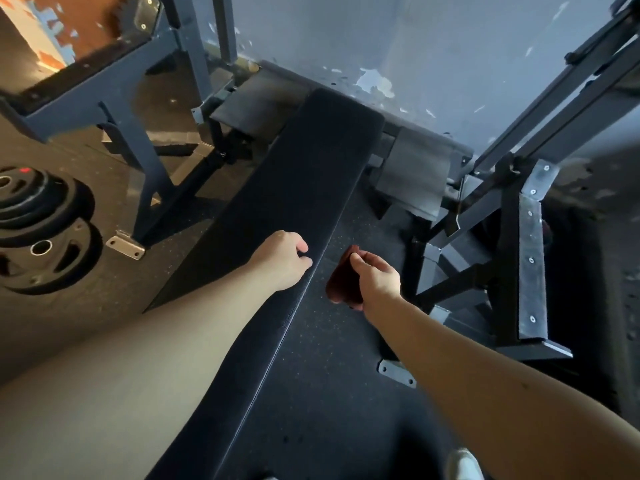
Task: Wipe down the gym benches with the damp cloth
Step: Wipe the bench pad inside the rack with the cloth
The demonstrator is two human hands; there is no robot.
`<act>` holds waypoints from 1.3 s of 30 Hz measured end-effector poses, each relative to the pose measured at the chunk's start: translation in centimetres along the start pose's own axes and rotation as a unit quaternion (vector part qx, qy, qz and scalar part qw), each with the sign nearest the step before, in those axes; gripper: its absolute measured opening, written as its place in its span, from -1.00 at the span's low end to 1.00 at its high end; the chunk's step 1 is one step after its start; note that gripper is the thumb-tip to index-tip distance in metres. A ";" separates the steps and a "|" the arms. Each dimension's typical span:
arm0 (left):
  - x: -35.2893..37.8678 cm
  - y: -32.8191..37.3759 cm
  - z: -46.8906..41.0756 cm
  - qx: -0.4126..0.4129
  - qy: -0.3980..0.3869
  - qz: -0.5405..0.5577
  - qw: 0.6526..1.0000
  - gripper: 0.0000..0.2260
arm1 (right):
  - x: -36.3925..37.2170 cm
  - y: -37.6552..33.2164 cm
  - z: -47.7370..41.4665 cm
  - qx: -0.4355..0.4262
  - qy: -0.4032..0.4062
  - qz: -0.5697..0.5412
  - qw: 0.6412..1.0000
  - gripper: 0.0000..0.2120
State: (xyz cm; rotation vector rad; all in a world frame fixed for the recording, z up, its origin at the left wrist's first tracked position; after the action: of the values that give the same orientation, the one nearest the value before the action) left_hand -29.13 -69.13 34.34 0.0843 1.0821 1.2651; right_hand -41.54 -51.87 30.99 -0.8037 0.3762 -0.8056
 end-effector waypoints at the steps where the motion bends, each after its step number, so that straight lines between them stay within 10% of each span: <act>1: 0.4 0.3 -0.1 -0.004 0.004 0.009 1.000 -0.73 | -0.5 -0.1 -0.3 -0.002 -0.004 0.011 1.000 -0.95; 18: 9.1 0.8 -7.7 -0.130 0.130 -0.023 0.983 -0.68 | -5.5 7.3 -16.2 -0.046 -0.070 -0.108 0.991 -0.92; 39: 13.5 -5.1 -14.8 -0.059 0.218 -0.055 0.973 -0.65 | -1.3 9.1 -32.1 -0.281 -0.150 -0.184 0.930 -0.88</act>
State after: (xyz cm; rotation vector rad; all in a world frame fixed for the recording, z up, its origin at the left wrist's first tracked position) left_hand -36.88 -67.54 15.21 -0.3554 1.3616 1.2747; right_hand -56.50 -62.70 3.22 -1.5480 0.1788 -0.9162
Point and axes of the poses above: each hand's wrist, its own z-axis away from the middle knuckle, its own x-axis out of the palm, y = z × x, the point moved 9 cm from there along -z, towards the middle knuckle, and after that the axes turned 13 degrees about -y, right-handed, at the moved point
